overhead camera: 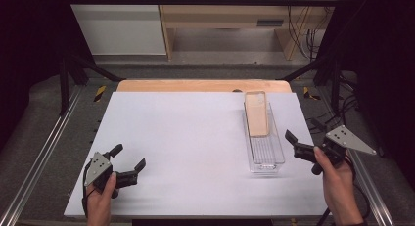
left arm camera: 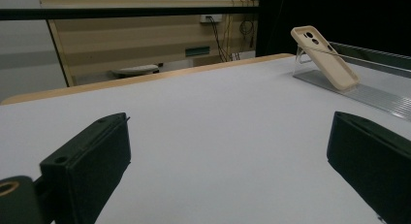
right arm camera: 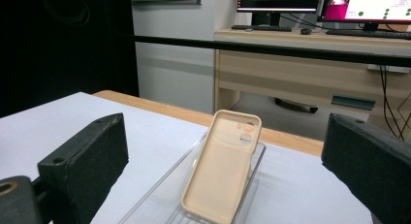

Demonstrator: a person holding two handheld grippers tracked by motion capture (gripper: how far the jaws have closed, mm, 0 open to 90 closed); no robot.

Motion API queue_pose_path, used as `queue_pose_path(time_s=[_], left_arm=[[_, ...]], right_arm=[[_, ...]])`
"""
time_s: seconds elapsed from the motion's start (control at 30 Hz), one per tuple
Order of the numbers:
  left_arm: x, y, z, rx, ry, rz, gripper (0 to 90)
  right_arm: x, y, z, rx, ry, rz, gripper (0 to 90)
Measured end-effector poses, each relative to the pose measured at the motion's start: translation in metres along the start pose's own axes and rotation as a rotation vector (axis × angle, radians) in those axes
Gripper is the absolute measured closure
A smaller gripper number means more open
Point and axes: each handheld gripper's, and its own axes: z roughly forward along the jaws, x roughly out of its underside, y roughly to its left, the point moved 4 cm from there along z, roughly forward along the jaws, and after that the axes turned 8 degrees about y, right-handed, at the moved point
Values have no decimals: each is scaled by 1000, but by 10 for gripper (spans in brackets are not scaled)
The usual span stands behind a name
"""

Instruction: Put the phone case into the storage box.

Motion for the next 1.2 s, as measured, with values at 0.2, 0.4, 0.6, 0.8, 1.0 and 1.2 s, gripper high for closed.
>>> queue_pose_path(time_s=[0.2, 0.4, 0.6, 0.8, 1.0, 1.2], left_arm=[[0, 0, 0, 2, -1, 0, 19], [0, 0, 0, 2, 1, 1, 19], [0, 0, 0, 7, 2, 3, 19], [0, -1, 0, 9, 1, 4, 19], [0, -1, 0, 11, 0, 6, 19], [0, -1, 1, 12, 1, 7, 19]], right_arm=[[25, 1, -6, -2, 8, 5, 32], [36, 0, -7, -7, -8, 4, 32], [46, 1, -8, -14, -21, -6, 32], [51, 2, -7, -14, -23, -10, 32], [58, 2, -5, -16, -21, -3, 32], [65, 1, -4, -15, -14, 0, 32]])
